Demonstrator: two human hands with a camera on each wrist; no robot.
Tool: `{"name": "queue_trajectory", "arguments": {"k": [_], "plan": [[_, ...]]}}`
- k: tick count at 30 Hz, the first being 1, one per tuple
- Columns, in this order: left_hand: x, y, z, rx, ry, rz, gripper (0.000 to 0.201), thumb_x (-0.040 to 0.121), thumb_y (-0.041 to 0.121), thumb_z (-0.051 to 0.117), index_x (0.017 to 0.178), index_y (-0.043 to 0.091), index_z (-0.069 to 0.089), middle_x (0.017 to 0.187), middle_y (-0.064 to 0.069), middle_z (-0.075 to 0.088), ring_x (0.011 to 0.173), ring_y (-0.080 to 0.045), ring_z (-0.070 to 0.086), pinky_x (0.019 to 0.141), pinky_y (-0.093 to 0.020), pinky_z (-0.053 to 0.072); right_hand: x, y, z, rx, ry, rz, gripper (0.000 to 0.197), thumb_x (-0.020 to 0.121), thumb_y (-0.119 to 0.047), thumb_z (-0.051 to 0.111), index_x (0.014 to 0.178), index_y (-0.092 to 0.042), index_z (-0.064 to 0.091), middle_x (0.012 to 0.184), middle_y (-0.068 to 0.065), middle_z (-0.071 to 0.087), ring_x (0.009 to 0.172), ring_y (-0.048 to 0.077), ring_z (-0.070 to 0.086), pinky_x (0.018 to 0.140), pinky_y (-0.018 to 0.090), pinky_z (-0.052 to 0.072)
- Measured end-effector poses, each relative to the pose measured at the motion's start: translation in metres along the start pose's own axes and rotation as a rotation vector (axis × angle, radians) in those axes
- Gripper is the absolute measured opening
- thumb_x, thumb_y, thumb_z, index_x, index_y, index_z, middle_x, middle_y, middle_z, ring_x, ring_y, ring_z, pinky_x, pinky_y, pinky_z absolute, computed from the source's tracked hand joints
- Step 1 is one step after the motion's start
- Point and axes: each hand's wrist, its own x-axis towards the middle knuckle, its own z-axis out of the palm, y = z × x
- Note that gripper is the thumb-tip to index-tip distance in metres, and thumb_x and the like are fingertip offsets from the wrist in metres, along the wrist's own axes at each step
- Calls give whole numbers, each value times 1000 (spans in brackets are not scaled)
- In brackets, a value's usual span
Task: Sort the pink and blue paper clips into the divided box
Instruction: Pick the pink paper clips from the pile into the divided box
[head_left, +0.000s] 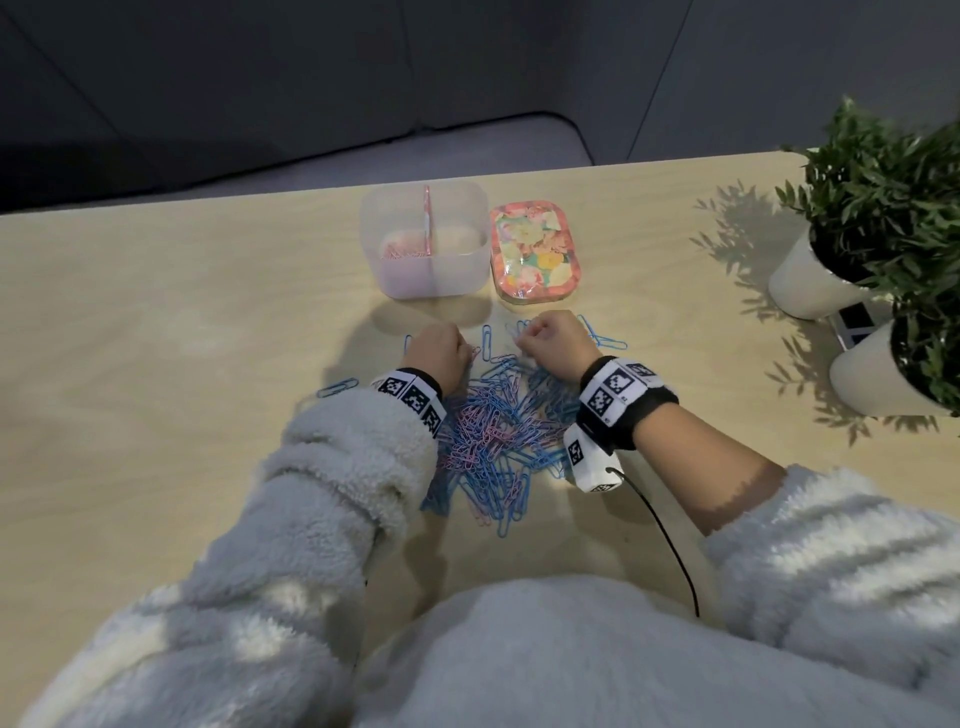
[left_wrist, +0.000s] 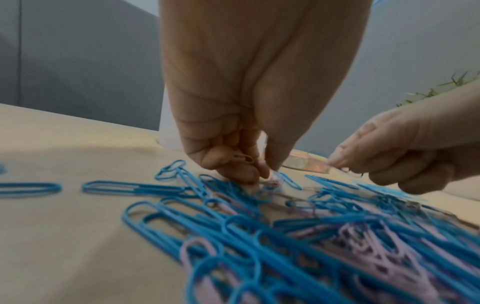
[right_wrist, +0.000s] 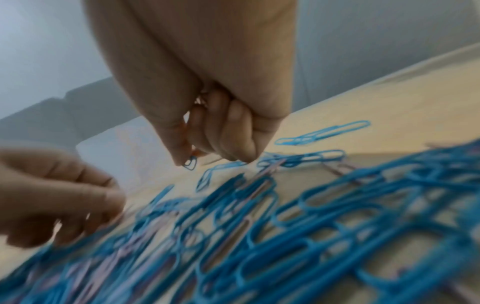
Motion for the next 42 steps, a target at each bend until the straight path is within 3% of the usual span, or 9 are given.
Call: {"name": "queue_trajectory", "arguments": {"k": [6, 11, 19, 24, 26, 28, 34, 39, 42], "plan": [[-1, 0, 6, 26, -30, 21, 28, 88, 20, 58, 77, -5, 68, 73, -13, 62, 73, -28, 60, 68, -34, 47, 3, 24, -25, -129, 234, 44, 16, 85, -19, 54, 80, -14, 68, 90, 9, 71, 86, 29, 64, 74, 32, 50], [3, -8, 0, -168, -71, -48, 18, 87, 21, 61, 80, 4, 64, 82, -12, 67, 77, -26, 61, 78, -34, 50, -3, -2, 1, -332, 36, -221, 15, 85, -25, 59, 92, -20, 70, 103, 1, 70, 96, 21, 63, 83, 33, 48], [-1, -22, -20, -351, -71, -120, 24, 93, 11, 45, 106, -4, 60, 108, -24, 66, 86, -35, 62, 73, -35, 49, 8, -21, 18, -487, -212, -155, 17, 84, -21, 62, 81, -5, 66, 89, 9, 70, 87, 27, 64, 69, 29, 43], [4, -5, -14, -492, -65, -165, 30, 94, 10, 38, 98, -5, 64, 86, -11, 55, 75, -25, 53, 73, -31, 44, -2, -12, -12, -9, -38, -113, 12, 85, -15, 59, 75, -10, 61, 87, 7, 64, 80, 13, 57, 83, 34, 52], [4, 3, -6, -604, -160, -150, 26, 95, 11, 42, 80, 5, 62, 64, -3, 49, 54, -16, 43, 55, -28, 37, -9, -4, -31, 343, 8, 0, 9, 85, -11, 61, 77, -6, 62, 72, 3, 62, 52, -2, 52, 53, 13, 48], [3, 12, 3, -699, -252, -125, 28, 97, 17, 43, 72, 12, 56, 50, 3, 41, 41, -8, 39, 47, -22, 32, -12, 12, -46, 573, 105, 113, 17, 84, -5, 59, 68, -8, 56, 44, -5, 49, 29, 1, 33, 31, 12, 25], [4, 48, 25, -436, -243, 78, 34, 92, 27, 54, 60, 20, 45, 65, -2, 53, 52, -9, 48, 54, -23, 38, -26, 54, -59, 864, 104, 293, 22, 86, 6, 40, 73, -5, 53, 57, 12, 50, 33, 11, 43, 33, 12, 29], [4, 59, 29, -140, -260, 119, 10, 93, 14, 44, 86, 12, 51, 104, -19, 62, 99, -28, 57, 83, -33, 42, -30, 61, -40, 170, 56, -34, 8, 81, -8, 65, 76, -13, 65, 55, 2, 49, 42, 3, 41, 49, 20, 34], [1, 51, 28, -43, -226, 108, 17, 95, 17, 37, 86, 8, 48, 95, -18, 60, 98, -34, 58, 76, -34, 40, -29, 53, -35, -364, 3, -118, 11, 80, -23, 66, 91, -21, 68, 74, 0, 56, 70, 17, 51, 65, 27, 36]]}}
